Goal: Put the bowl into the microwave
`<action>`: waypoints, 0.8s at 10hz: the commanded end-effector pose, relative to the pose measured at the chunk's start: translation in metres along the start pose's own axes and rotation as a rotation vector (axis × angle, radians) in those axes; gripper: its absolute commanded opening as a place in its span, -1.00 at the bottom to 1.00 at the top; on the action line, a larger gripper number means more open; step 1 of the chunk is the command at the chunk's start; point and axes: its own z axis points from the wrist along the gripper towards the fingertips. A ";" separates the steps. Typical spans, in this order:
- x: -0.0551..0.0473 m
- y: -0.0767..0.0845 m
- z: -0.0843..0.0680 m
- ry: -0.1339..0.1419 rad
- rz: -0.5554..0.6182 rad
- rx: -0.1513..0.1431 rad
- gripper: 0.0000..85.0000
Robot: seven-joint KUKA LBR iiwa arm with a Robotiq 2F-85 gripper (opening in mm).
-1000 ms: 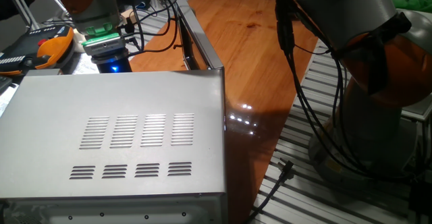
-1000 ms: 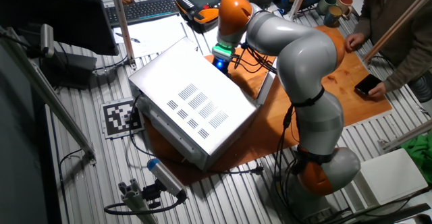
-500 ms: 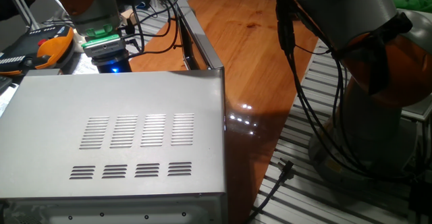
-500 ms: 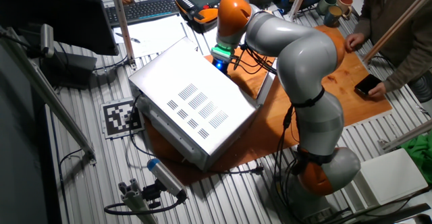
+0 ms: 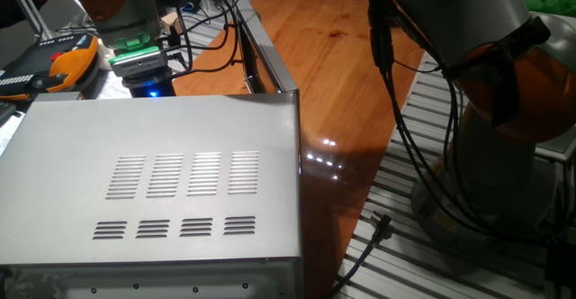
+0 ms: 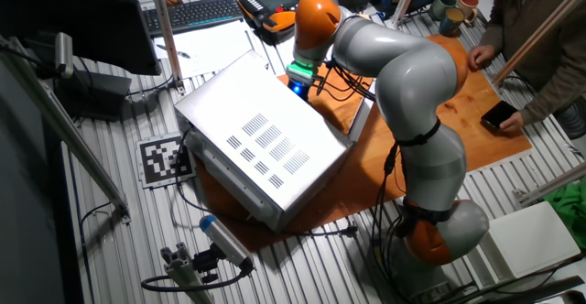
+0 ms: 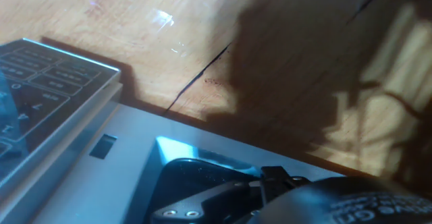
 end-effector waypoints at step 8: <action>-0.003 0.002 -0.007 -0.009 0.001 0.005 -1.00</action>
